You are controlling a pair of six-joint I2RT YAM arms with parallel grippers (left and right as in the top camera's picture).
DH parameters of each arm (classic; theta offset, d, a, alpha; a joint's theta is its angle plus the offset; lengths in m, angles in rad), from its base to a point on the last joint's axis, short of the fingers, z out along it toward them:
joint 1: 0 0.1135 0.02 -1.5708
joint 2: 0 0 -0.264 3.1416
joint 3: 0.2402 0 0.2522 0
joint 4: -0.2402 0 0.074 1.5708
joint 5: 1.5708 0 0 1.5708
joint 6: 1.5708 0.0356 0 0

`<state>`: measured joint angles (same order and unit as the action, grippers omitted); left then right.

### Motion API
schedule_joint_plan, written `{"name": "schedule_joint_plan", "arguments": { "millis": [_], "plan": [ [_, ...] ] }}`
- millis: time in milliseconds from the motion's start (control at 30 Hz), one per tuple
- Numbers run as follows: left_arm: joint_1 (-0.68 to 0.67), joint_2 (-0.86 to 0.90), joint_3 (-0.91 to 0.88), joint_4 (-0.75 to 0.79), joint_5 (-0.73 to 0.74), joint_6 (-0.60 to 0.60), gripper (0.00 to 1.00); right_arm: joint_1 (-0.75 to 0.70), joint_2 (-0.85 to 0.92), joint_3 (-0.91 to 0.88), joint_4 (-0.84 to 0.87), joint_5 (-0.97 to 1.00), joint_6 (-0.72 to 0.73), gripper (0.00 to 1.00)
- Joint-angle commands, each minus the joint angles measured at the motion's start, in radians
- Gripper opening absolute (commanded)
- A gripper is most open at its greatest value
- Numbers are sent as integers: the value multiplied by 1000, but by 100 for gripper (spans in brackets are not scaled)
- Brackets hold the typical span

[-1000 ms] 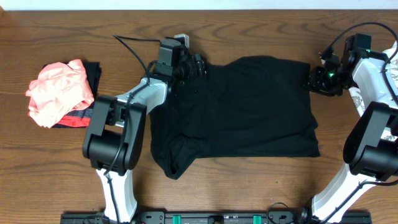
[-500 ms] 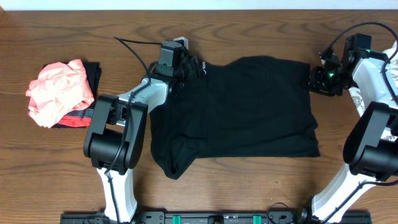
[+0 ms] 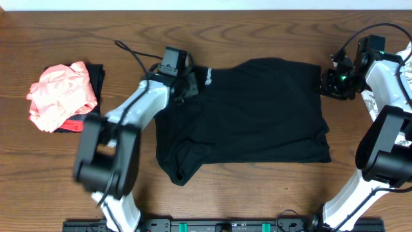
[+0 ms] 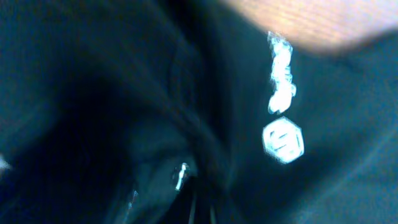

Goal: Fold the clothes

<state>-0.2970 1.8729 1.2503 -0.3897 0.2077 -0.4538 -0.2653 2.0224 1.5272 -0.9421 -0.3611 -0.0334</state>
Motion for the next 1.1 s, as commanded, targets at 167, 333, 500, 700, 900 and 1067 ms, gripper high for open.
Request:
{"name": "schedule_joint_plan", "arguments": {
  "millis": [167, 333, 500, 700, 900, 1067],
  "plan": [
    [-4, -134, 5, -258, -167, -82, 6, -6, -3, 18, -5, -2, 10, 34],
    [-31, -85, -47, -249, -164, -109, 9, -6, -3, 18, -15, -2, 10, 34],
    [-43, -31, -55, -190, -164, -88, 60, -6, -3, 18, -19, -2, 10, 34],
    [-40, -56, -36, -87, -165, 15, 71, -6, -3, 18, -15, -3, 10, 35],
    [-29, -132, 14, 3, -247, 95, 72, -6, -3, 18, 24, -10, 10, 41],
    [13, -171, 14, 149, -355, 141, 77, -6, -3, 18, 89, -13, 10, 47]
  ]
}}
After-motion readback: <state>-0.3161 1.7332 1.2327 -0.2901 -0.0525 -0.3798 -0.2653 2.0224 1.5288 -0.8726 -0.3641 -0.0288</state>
